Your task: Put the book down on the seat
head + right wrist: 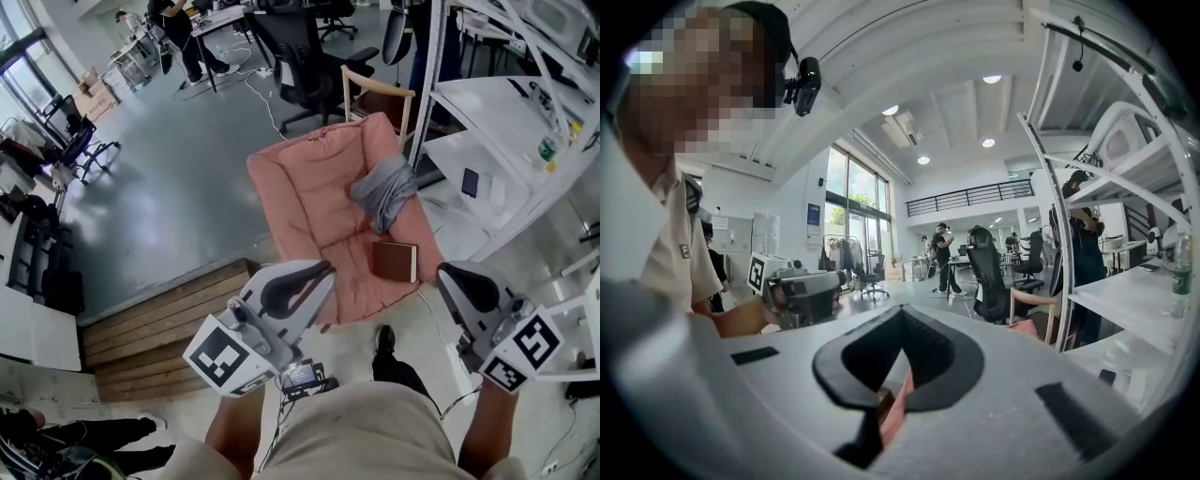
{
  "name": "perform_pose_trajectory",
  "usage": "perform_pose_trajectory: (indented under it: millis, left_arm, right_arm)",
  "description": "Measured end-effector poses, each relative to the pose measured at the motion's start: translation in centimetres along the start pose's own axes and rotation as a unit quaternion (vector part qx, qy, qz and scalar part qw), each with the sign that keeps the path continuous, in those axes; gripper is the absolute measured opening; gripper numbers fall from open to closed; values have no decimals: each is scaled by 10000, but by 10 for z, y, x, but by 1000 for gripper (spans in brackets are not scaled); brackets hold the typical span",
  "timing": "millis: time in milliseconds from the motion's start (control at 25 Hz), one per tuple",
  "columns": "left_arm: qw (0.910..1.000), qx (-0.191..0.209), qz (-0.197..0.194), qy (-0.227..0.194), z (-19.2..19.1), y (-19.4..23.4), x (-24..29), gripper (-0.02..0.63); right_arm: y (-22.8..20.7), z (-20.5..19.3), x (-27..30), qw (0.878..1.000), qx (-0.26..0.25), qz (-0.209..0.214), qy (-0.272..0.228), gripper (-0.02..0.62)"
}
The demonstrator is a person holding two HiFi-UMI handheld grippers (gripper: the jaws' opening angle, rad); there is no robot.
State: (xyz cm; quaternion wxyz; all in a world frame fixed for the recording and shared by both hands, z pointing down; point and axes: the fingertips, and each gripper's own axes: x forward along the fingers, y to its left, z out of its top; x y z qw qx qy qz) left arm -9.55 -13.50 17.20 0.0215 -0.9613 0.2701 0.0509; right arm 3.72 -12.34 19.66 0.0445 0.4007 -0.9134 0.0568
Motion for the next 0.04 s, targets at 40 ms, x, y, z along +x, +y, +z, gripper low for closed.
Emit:
perform_pose_trajectory:
  millis: [40]
  left_arm:
    - [10000, -4, 8, 8, 0, -1, -2, 26]
  right_arm:
    - [2, 0, -1, 10000, 2, -3, 7, -9]
